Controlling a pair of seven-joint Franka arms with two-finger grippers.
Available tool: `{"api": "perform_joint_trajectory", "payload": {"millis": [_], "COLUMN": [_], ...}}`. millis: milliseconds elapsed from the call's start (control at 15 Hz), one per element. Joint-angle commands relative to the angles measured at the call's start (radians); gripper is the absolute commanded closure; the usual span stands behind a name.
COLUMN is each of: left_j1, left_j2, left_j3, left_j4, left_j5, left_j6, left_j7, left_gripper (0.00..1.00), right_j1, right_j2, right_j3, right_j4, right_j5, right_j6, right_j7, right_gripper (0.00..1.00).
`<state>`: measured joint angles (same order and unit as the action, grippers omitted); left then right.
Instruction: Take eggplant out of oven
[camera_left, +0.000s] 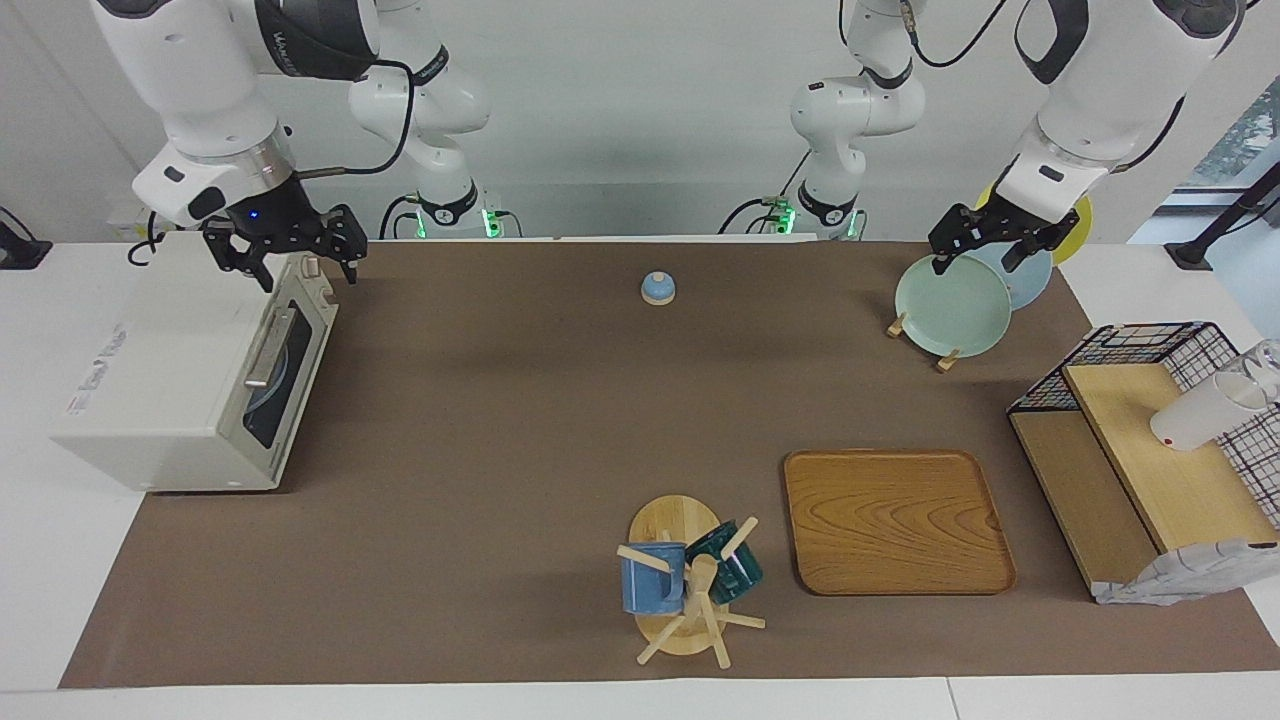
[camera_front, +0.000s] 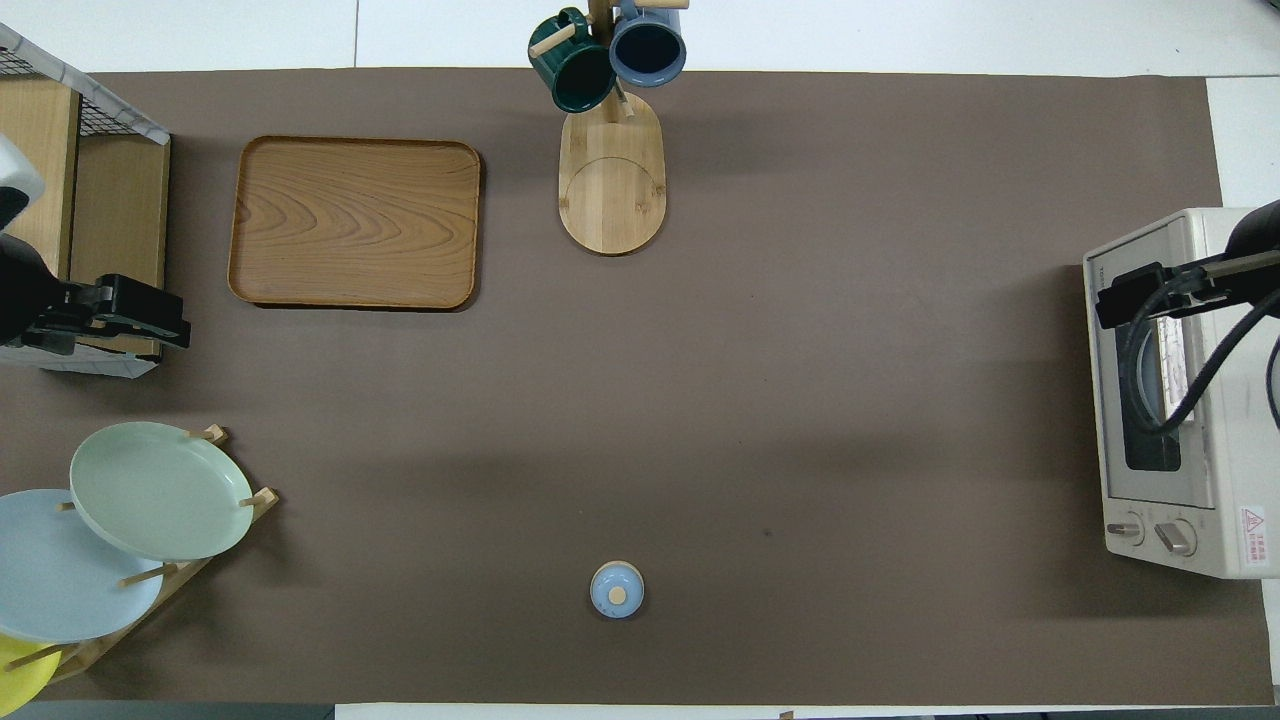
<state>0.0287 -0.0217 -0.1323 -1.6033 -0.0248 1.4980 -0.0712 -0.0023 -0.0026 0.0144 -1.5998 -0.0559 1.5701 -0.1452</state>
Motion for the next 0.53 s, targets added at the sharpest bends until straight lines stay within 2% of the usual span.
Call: {"api": "perform_joint_trajectory", "payload": {"millis": [0, 400, 467], "left_j1": [-0.006, -0.006, -0.006], "left_j2": [-0.014, -0.014, -0.014], "left_j3": [0.008, 0.008, 0.008], "left_j4": [-0.004, -0.004, -0.004], "left_j5": [0.000, 0.000, 0.000], "left_j6": [-0.009, -0.009, -0.009], "left_j7": [0.007, 0.007, 0.007], "left_gripper": [0.00, 0.00, 0.00], "right_j1": [-0.001, -0.004, -0.002], "right_j2": [-0.014, -0.016, -0.016], "right_j3": [0.001, 0.004, 0.004], "right_j4": [-0.017, -0.022, -0.032], "right_j5": [0.024, 0.025, 0.025], "right_j6": [0.016, 0.019, 0.043], "right_j7": [0.013, 0.004, 0.001], "right_gripper": [0.00, 0.00, 0.33]}}
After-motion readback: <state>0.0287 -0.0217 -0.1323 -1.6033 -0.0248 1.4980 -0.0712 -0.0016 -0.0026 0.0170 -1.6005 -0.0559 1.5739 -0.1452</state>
